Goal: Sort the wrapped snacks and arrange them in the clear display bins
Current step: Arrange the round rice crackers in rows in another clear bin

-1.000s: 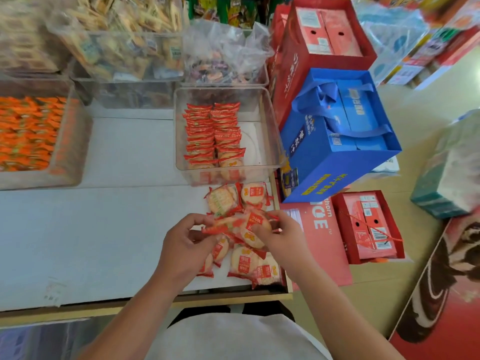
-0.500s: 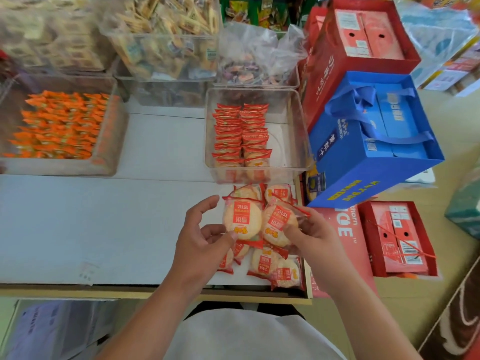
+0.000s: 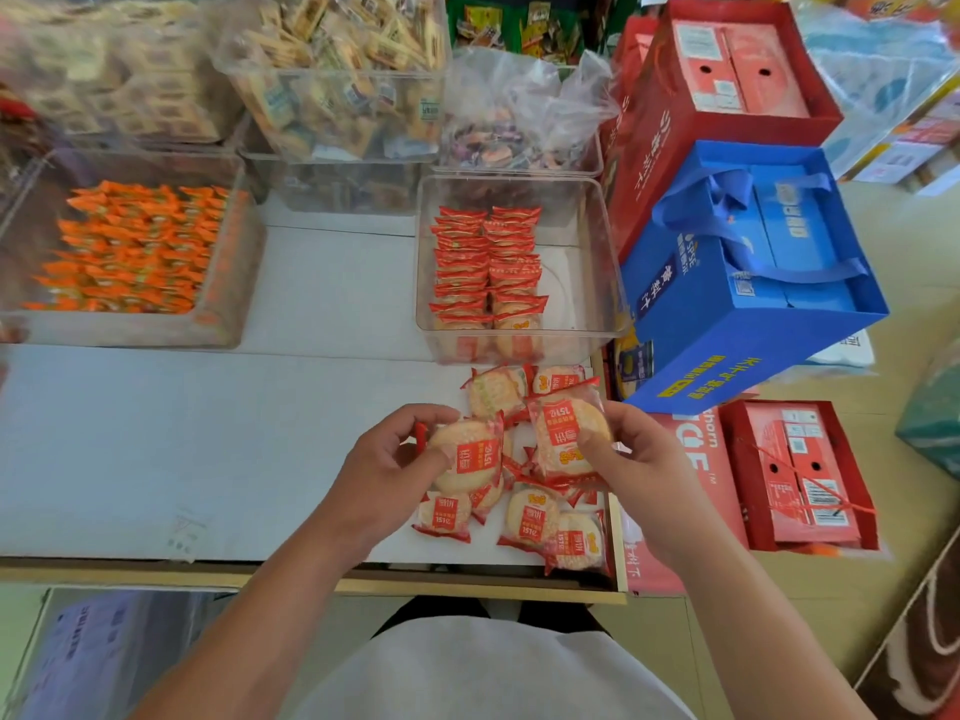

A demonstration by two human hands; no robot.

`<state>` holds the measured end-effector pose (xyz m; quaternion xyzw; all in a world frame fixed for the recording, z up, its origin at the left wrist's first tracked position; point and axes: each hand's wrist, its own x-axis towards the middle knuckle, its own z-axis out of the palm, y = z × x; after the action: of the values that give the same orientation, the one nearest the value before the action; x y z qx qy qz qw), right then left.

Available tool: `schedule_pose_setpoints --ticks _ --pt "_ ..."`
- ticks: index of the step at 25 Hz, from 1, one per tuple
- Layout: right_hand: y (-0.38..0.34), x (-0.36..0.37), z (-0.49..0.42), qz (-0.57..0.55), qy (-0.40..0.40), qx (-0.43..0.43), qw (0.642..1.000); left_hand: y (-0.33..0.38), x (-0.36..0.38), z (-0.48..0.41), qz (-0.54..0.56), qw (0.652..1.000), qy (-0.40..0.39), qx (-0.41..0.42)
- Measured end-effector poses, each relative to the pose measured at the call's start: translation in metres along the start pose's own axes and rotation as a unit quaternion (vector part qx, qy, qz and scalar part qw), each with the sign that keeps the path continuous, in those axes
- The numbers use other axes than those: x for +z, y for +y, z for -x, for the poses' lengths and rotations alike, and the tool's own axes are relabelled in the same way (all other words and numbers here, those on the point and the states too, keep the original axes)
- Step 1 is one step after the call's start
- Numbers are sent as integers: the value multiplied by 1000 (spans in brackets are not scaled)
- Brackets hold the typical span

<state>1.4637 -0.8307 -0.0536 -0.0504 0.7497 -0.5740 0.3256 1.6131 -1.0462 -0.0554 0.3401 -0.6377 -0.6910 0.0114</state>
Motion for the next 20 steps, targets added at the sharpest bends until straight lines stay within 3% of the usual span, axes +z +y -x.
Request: schedule_pose_setpoints --ticks 4,7,10,16,20 --pt "-5 3 -5 16 11 -3 1000 14 -2 -2 -83 993 -70 47" --pt "-10 2 -2 87 -31 -46 995 21 2 -3 -106 990 -66 66" --pt "-15 6 2 71 -75 -50 993 20 12 -1 -146 985 -67 69" --pt "-10 5 2 -5 -9 -32 999 12 12 5 -112 992 -1 58" --pt "-13 1 -1 51 -32 -67 996 14 6 9 -146 985 -52 71"
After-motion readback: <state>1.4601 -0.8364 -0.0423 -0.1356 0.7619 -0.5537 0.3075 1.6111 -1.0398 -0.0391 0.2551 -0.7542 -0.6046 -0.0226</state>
